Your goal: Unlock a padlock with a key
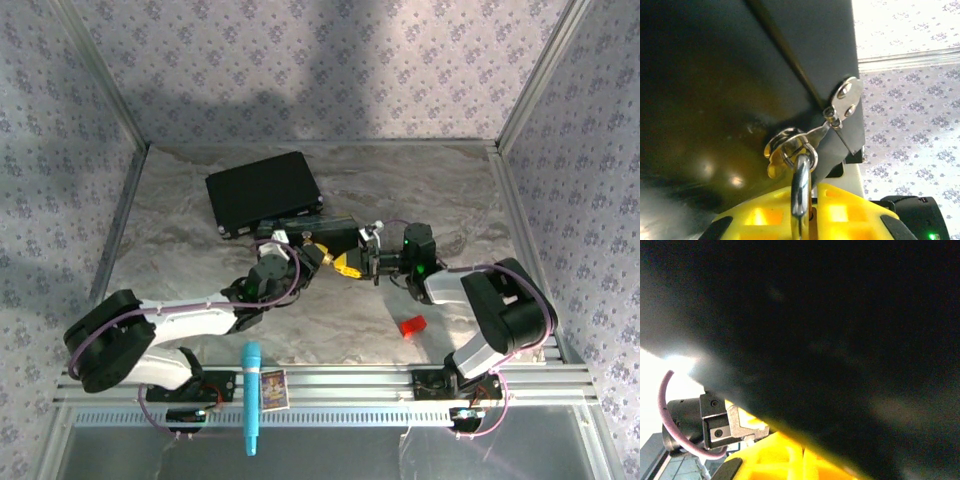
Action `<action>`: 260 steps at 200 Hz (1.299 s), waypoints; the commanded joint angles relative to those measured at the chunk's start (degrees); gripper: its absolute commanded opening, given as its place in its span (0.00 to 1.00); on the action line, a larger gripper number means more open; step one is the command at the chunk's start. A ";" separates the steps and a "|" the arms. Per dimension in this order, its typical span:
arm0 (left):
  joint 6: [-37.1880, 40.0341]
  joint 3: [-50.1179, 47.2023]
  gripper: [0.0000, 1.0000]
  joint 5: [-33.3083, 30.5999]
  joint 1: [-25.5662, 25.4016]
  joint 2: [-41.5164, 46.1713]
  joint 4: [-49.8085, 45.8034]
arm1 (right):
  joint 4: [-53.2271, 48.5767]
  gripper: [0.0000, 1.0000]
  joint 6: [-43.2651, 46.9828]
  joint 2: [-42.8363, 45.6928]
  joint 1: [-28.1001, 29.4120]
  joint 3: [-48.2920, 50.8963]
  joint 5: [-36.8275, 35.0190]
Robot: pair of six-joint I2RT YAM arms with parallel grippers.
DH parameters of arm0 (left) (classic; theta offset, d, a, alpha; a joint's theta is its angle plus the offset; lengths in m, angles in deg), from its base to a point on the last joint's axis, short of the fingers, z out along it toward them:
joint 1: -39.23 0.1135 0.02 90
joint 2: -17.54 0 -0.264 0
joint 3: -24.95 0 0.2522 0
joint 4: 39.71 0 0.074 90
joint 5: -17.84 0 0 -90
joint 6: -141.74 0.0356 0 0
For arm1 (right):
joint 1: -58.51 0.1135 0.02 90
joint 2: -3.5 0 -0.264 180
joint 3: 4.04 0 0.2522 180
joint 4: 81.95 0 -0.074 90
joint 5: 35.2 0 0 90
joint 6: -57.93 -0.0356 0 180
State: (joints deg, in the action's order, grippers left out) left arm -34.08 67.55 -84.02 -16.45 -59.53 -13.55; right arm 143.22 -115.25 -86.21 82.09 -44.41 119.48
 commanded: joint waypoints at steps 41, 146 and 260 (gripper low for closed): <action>-1.98 0.62 0.00 2.56 -4.70 -2.44 -1.77 | -6.57 0.00 3.28 1.81 2.85 -2.58 -5.02; -5.00 0.09 0.00 -0.19 -0.37 -4.04 -6.53 | -17.45 0.37 11.02 7.34 2.14 2.77 -10.78; -4.62 1.41 0.00 0.56 0.31 -3.47 -7.36 | -19.79 0.19 13.44 5.52 5.03 3.54 -12.52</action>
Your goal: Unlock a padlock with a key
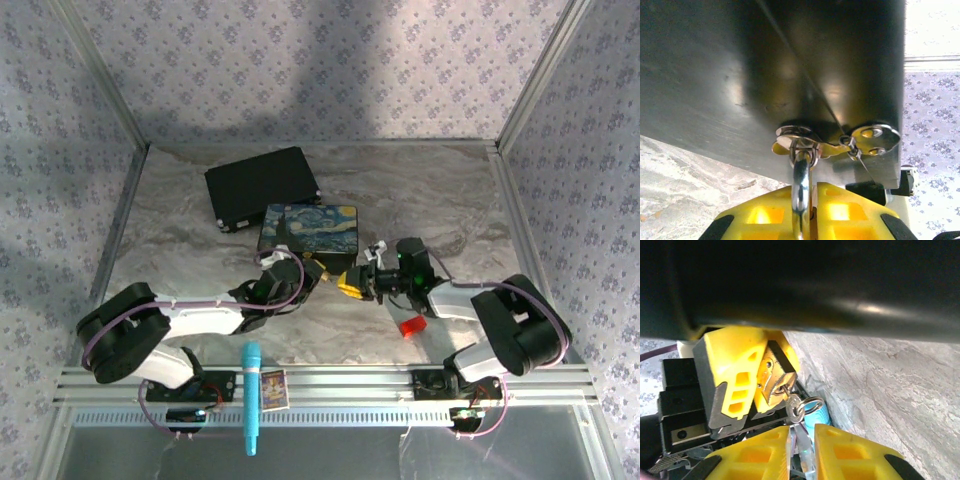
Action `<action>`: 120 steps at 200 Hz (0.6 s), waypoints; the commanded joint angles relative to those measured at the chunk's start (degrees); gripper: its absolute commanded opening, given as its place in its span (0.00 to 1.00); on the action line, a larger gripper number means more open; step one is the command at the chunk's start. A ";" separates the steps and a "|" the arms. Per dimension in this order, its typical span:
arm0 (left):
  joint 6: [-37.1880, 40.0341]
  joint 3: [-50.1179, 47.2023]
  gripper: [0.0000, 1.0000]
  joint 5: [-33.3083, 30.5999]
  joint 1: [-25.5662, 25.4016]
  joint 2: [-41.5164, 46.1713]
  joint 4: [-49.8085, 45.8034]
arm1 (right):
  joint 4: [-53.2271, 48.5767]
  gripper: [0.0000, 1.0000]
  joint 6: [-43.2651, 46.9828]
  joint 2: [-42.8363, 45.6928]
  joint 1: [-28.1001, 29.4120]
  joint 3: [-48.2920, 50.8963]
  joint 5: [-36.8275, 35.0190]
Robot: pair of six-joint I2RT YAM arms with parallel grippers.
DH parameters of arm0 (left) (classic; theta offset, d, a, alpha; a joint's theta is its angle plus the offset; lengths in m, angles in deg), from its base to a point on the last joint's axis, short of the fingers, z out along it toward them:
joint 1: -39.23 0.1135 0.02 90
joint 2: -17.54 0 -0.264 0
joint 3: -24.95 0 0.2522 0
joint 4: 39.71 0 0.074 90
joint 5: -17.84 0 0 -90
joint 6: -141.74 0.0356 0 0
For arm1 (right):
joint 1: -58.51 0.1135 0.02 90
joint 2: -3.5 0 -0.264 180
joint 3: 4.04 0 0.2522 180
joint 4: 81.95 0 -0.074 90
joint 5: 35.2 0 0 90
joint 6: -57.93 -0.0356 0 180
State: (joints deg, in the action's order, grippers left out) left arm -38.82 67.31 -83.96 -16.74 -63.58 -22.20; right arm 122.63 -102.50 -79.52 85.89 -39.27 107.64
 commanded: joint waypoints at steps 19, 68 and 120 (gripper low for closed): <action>-0.36 1.55 0.00 1.06 0.59 0.13 2.18 | 1.01 0.17 0.66 -1.99 2.19 -2.37 -1.04; -1.15 1.87 0.00 4.02 -0.76 -0.83 3.65 | 3.23 0.09 0.56 -3.61 1.58 -4.48 -1.85; -2.60 2.08 0.00 5.29 -2.84 -3.84 6.49 | 8.50 0.06 -1.91 -6.45 3.64 -6.29 -2.39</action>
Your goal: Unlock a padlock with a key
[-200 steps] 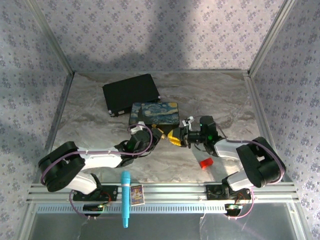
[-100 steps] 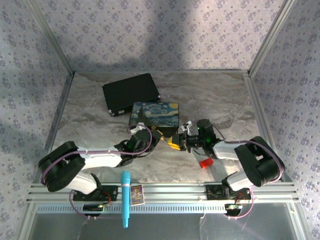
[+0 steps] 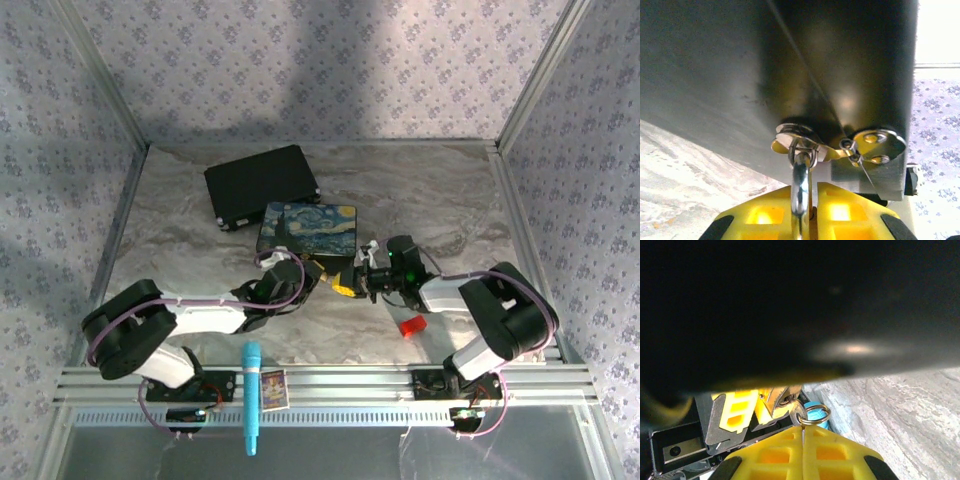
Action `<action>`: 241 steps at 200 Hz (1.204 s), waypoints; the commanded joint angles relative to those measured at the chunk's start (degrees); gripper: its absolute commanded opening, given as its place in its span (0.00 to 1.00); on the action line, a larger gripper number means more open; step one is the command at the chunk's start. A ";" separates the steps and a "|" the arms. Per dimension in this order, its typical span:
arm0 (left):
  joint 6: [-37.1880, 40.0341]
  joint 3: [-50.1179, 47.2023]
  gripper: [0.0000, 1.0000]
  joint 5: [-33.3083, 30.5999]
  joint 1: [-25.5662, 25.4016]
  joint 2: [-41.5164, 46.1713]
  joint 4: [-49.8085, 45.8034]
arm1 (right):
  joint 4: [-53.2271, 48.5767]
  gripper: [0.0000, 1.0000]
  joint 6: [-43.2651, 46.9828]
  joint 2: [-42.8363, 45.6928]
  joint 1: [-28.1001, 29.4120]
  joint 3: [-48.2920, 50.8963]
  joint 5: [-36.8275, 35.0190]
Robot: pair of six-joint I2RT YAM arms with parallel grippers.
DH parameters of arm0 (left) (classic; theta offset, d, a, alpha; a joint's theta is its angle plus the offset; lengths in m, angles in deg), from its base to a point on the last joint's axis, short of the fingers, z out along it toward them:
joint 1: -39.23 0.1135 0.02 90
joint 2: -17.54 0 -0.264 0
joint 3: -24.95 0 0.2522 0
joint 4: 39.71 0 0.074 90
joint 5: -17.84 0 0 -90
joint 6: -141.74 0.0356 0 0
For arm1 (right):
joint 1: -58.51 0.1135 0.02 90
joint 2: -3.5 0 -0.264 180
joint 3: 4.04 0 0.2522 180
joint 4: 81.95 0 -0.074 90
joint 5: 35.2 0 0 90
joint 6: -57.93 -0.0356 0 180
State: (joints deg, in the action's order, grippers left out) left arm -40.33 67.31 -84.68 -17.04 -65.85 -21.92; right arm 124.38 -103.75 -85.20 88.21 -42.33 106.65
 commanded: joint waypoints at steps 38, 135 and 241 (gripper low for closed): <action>-1.24 1.88 0.00 5.24 -1.70 -1.62 3.16 | -5.26 0.10 7.19 2.85 1.50 -2.84 -4.84; -5.35 4.09 0.00 9.41 -0.68 -6.24 -4.30 | -56.50 0.61 56.81 20.83 17.36 -8.89 -53.89; -5.49 3.90 0.00 10.65 -0.65 -4.68 -5.93 | -33.23 0.46 74.80 19.78 24.80 -2.62 -54.66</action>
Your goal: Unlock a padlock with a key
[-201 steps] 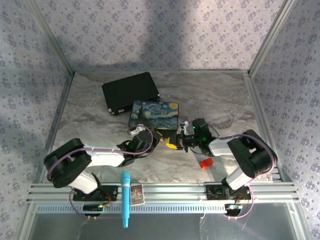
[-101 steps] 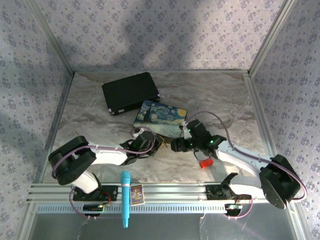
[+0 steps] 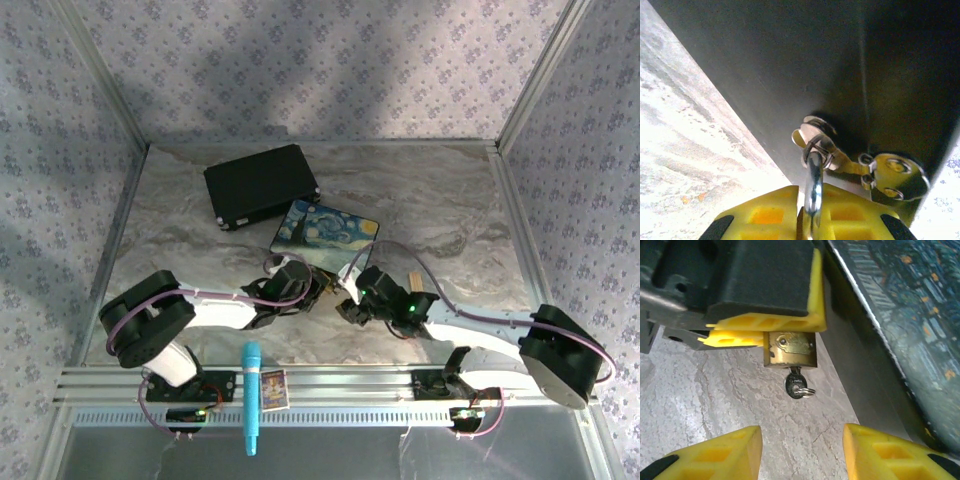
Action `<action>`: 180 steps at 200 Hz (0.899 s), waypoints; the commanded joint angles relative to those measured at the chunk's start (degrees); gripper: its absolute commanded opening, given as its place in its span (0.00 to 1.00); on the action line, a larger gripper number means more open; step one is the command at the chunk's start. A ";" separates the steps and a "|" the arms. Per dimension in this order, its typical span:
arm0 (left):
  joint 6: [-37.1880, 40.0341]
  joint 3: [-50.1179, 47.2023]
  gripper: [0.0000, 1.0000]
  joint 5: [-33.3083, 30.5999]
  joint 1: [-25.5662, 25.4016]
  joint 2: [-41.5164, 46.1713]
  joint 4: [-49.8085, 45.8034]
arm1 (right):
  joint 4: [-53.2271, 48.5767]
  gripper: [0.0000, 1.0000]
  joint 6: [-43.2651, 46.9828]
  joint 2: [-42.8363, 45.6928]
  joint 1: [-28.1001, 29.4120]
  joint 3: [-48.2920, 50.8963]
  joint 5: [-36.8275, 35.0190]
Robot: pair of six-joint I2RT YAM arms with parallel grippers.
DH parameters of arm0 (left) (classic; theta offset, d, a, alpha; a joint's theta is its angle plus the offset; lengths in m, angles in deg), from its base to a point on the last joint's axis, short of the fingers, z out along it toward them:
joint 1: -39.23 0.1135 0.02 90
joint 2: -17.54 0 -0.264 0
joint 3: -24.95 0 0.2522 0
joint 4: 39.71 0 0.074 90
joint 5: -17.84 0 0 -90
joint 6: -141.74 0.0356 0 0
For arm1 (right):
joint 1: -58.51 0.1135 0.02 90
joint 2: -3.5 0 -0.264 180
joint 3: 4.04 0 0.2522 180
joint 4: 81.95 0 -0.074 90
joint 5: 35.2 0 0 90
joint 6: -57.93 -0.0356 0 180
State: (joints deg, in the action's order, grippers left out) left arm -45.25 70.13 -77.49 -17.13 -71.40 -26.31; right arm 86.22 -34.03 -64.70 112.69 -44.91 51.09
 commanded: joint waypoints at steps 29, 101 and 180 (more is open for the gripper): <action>-0.34 1.14 0.00 4.09 -0.59 0.95 -0.85 | 5.02 0.42 5.91 -2.60 -0.18 -0.89 1.88; 0.04 0.82 0.00 4.68 -0.76 1.78 -1.13 | 7.90 0.26 5.21 -5.14 -1.99 -1.69 6.34; 0.17 -0.79 0.00 5.24 -1.06 1.92 -1.23 | 11.01 0.02 -4.54 -4.54 -10.10 1.19 22.49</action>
State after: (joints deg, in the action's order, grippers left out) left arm -45.18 70.17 -75.15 -17.13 -70.97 -26.97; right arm 93.17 -32.52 -69.55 105.36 -44.85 66.61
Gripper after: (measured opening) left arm 0.116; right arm 0.053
